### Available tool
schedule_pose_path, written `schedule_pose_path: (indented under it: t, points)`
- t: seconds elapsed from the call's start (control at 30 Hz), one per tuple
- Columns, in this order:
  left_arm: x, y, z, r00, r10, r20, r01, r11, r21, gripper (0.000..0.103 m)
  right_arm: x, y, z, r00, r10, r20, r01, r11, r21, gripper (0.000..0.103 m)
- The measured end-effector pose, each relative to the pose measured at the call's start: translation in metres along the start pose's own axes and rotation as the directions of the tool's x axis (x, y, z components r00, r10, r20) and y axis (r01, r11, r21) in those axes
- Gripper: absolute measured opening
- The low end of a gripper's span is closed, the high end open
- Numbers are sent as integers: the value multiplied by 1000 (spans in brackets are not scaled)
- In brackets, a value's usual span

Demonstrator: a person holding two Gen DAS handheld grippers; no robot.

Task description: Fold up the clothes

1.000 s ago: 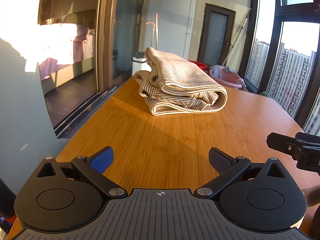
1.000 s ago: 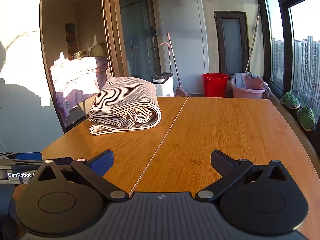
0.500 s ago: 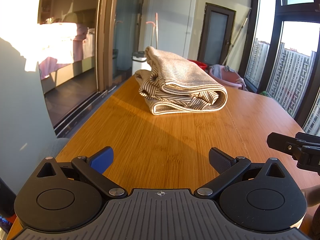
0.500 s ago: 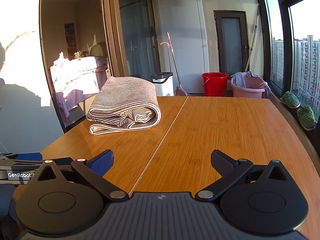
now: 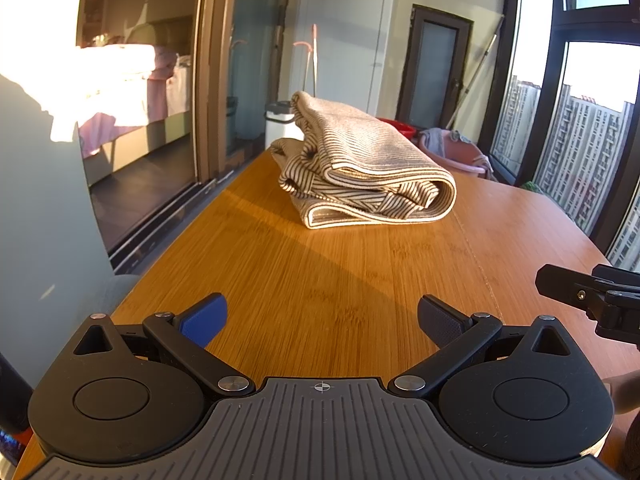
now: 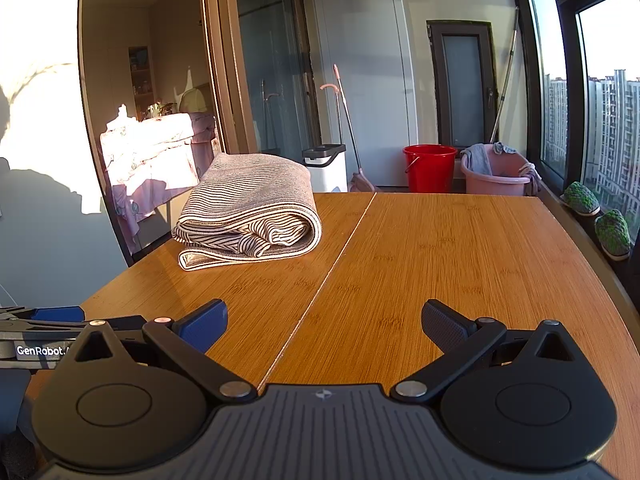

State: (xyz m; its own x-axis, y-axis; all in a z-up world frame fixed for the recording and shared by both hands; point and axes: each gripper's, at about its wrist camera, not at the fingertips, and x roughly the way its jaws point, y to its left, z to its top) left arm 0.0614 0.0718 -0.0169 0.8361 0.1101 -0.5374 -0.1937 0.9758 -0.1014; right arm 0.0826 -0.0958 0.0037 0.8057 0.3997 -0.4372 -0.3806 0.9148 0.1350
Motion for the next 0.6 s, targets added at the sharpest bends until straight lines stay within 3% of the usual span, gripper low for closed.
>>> schedule_pose_path:
  t: [0.4,0.5,0.6]
  points:
    - [0,-1,0,1000,-10,1,10,1000,1,103,0,0,0,1000,3,-4,-3,1000,7,103]
    - [-2,-2,0,999,-30,17,29,999,13,103,-1,0,0,1000,3,-3,-3,1000,9,103]
    - [-8,-3,4,998,-4,60,2,1000,22,103,0,-1,0,1000,7,-3,-7,1000,15,103]
